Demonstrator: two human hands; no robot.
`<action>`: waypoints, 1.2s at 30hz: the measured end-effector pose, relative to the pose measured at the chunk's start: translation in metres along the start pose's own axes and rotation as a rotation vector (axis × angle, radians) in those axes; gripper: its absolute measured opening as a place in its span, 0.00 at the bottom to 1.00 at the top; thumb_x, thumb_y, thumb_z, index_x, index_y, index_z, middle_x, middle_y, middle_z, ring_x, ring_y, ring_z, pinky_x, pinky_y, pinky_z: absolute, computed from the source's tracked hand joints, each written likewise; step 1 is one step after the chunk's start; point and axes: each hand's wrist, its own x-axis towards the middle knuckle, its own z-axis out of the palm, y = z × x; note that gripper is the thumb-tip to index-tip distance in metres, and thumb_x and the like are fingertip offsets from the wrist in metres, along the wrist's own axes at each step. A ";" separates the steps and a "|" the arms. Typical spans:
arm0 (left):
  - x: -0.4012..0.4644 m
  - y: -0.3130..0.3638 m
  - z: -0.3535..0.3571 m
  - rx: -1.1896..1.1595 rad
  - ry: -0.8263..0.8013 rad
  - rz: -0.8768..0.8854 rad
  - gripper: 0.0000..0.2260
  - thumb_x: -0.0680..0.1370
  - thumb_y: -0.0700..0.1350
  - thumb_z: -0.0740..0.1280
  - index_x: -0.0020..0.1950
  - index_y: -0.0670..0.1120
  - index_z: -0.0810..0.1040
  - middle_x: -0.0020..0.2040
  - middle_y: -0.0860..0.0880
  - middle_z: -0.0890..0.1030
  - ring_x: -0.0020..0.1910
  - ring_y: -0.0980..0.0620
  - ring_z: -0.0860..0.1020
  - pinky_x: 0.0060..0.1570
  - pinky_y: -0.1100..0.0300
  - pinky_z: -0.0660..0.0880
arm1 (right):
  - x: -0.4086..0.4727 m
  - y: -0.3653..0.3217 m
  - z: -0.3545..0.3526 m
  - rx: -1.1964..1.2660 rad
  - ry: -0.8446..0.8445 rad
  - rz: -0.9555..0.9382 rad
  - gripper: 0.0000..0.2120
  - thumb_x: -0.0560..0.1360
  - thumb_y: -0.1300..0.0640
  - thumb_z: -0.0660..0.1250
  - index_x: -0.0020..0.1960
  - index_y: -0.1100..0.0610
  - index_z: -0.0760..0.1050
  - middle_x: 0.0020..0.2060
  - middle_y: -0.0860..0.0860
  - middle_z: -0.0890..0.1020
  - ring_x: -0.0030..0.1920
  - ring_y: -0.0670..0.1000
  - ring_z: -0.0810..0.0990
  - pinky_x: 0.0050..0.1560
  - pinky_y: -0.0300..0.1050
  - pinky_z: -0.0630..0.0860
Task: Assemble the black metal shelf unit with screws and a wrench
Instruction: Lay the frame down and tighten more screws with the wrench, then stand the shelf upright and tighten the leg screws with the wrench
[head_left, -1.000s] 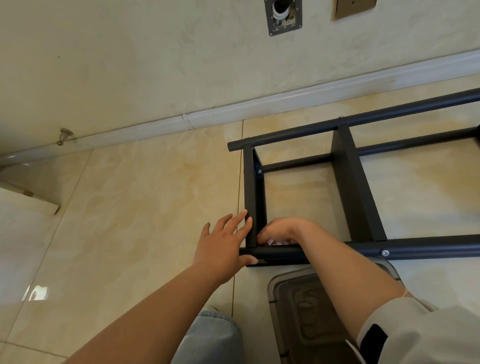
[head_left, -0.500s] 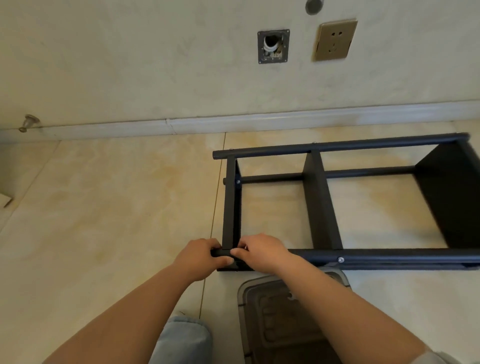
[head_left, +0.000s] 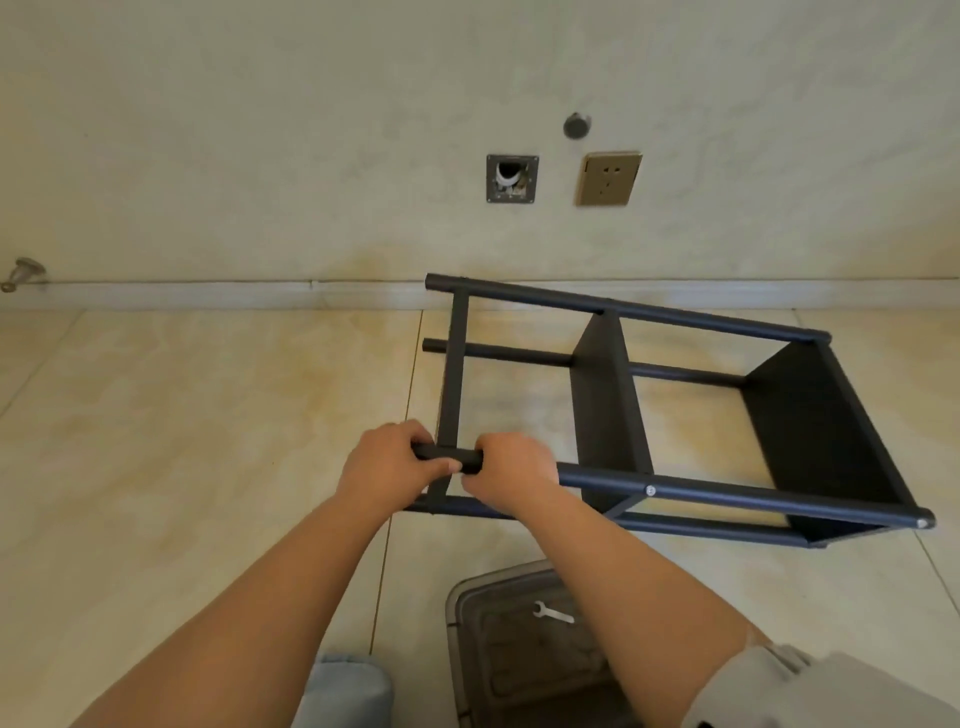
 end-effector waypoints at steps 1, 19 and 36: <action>0.000 0.008 -0.008 -0.026 0.034 0.014 0.12 0.72 0.54 0.72 0.49 0.50 0.76 0.41 0.52 0.77 0.37 0.56 0.74 0.32 0.65 0.66 | 0.000 -0.003 -0.009 -0.020 0.054 0.022 0.09 0.76 0.50 0.62 0.50 0.54 0.75 0.40 0.51 0.78 0.41 0.51 0.79 0.44 0.44 0.78; -0.029 0.061 -0.073 -1.018 0.497 -0.237 0.38 0.77 0.51 0.67 0.78 0.50 0.45 0.78 0.48 0.53 0.76 0.46 0.55 0.72 0.50 0.56 | -0.035 -0.040 -0.147 0.284 0.671 0.082 0.06 0.74 0.48 0.65 0.40 0.48 0.73 0.28 0.43 0.72 0.32 0.45 0.73 0.34 0.36 0.69; -0.080 0.054 -0.104 -0.765 0.442 -0.039 0.06 0.80 0.47 0.62 0.55 0.47 0.73 0.48 0.48 0.78 0.47 0.48 0.77 0.52 0.53 0.76 | -0.095 -0.082 -0.185 1.043 0.786 0.002 0.12 0.73 0.59 0.67 0.33 0.51 0.70 0.28 0.49 0.71 0.31 0.47 0.70 0.35 0.39 0.69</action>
